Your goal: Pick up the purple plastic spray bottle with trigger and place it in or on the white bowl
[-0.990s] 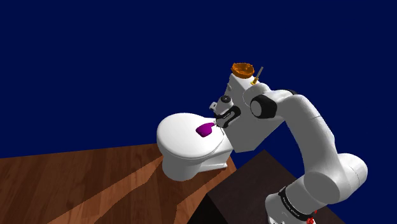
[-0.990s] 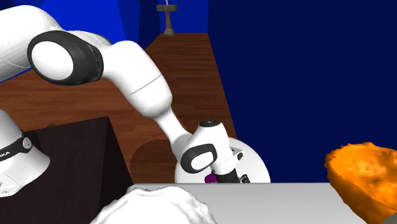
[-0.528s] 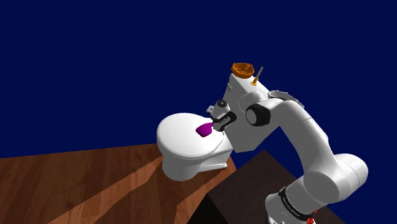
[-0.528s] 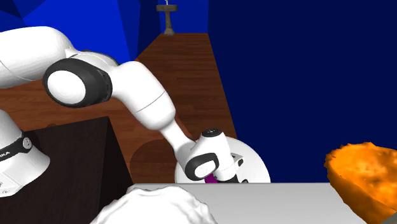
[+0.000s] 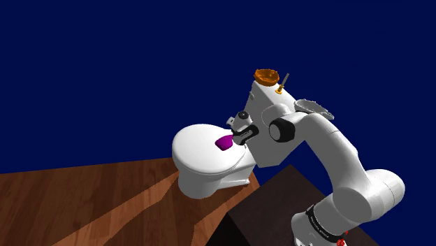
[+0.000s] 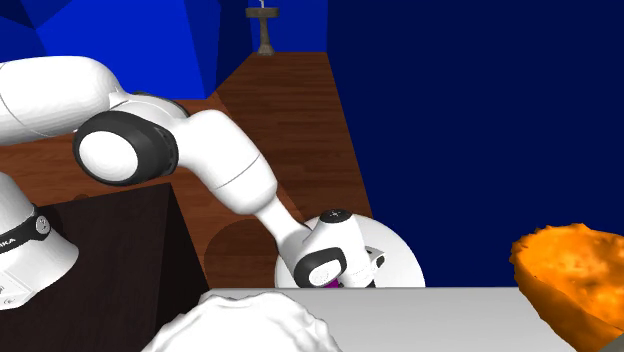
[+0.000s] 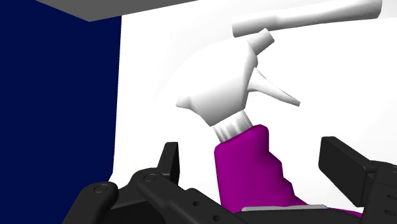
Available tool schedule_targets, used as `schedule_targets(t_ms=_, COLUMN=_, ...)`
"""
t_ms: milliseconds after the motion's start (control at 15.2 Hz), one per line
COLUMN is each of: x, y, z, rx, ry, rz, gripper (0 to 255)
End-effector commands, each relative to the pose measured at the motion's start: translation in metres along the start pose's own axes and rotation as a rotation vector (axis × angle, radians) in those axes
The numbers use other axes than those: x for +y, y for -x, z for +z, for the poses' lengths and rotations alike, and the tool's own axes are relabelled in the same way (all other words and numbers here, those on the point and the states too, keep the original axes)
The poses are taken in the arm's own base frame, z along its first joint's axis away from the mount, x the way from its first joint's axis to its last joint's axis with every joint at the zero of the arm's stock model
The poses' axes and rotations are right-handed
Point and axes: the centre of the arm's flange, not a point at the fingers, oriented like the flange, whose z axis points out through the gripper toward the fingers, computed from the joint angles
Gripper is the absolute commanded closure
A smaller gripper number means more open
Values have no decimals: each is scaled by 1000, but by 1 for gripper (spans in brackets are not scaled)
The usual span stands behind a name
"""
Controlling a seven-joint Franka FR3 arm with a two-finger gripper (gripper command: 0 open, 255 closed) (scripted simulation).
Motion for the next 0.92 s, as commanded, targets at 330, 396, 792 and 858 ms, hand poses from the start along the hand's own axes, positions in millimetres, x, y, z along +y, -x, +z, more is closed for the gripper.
schedule_targets(t_ms=330, x=0, y=0, z=0, rx=0, ry=0, rz=0, gripper=255)
schedule_targets(t_ms=396, x=0, y=0, z=0, rx=0, ry=0, rz=0, gripper=255)
schedule_targets(t_ms=792, x=2, y=1, z=-5, rx=0, ry=0, rz=0, gripper=255)
schedule_targets(t_ms=858, x=3, y=2, z=-10, rx=0, ry=0, rz=0, gripper=255)
